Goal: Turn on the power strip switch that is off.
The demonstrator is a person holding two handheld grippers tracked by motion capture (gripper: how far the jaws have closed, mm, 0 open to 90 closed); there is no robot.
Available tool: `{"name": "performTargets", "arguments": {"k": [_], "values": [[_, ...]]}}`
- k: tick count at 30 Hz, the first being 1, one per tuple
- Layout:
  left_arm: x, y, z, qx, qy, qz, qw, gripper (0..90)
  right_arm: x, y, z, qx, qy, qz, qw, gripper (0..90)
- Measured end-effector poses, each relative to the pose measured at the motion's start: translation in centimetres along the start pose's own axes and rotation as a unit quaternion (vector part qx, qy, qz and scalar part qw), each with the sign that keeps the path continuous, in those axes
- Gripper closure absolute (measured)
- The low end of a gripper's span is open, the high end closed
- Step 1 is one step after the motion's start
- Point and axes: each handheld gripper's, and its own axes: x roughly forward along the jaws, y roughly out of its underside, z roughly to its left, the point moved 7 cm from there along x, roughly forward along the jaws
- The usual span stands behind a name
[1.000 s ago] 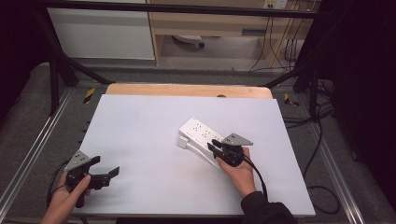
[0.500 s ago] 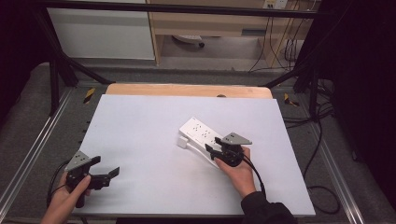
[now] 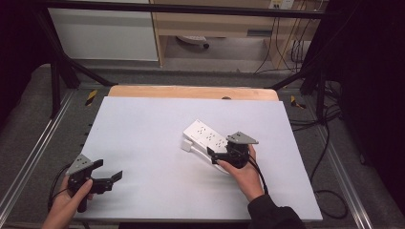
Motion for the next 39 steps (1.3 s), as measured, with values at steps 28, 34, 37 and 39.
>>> {"name": "performTargets", "arguments": {"k": [28, 34, 37, 39], "values": [[-0.1, 0.0, 0.1, -0.008, -0.005, 0.000, 1.0000, 7.0, -2.6, -3.0, -2.4, 0.022, 0.012, -0.020, 0.9995, 3.1], [-0.1, 0.0, 0.1, -0.008, -0.005, -0.001, 1.0000, 7.0, -4.0, -3.2, -2.9, 0.027, 0.012, -0.039, 0.9988, 3.9], [-0.1, 0.0, 0.1, -0.007, -0.004, -0.001, 1.0000, 7.0, -4.5, -3.2, -3.1, 0.029, 0.013, -0.043, 0.9986, 3.9], [-0.1, 0.0, 0.1, -0.008, -0.004, -0.001, 1.0000, 7.0, -5.0, -3.1, -3.4, 0.029, 0.013, -0.045, 0.9985, 4.0]]}}
